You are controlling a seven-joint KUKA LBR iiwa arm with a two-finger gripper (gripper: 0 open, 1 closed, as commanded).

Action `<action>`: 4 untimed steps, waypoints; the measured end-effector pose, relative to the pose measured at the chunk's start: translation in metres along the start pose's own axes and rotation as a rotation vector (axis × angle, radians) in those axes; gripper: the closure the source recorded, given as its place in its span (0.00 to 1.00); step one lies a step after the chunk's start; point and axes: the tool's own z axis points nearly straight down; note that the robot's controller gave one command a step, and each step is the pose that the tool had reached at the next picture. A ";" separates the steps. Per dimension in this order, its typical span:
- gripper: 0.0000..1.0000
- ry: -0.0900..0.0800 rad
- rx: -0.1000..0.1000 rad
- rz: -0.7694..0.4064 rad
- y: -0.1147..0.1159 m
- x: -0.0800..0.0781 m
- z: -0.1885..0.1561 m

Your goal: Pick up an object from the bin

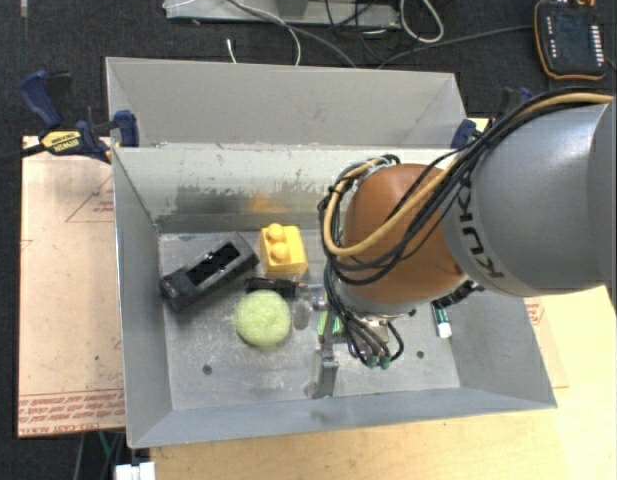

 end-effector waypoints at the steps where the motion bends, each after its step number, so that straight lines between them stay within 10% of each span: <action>1: 0.00 -0.007 -0.001 0.004 -0.001 -0.002 -0.004; 2: 0.00 -0.009 -0.003 0.008 0.015 -0.061 0.087; 3: 0.00 -0.014 -0.004 0.078 0.016 -0.062 0.006; 4: 0.00 -0.002 -0.003 0.086 0.027 -0.054 0.059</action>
Offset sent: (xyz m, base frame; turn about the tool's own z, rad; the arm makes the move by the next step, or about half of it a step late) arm 0.0583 0.0149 -0.0885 0.0069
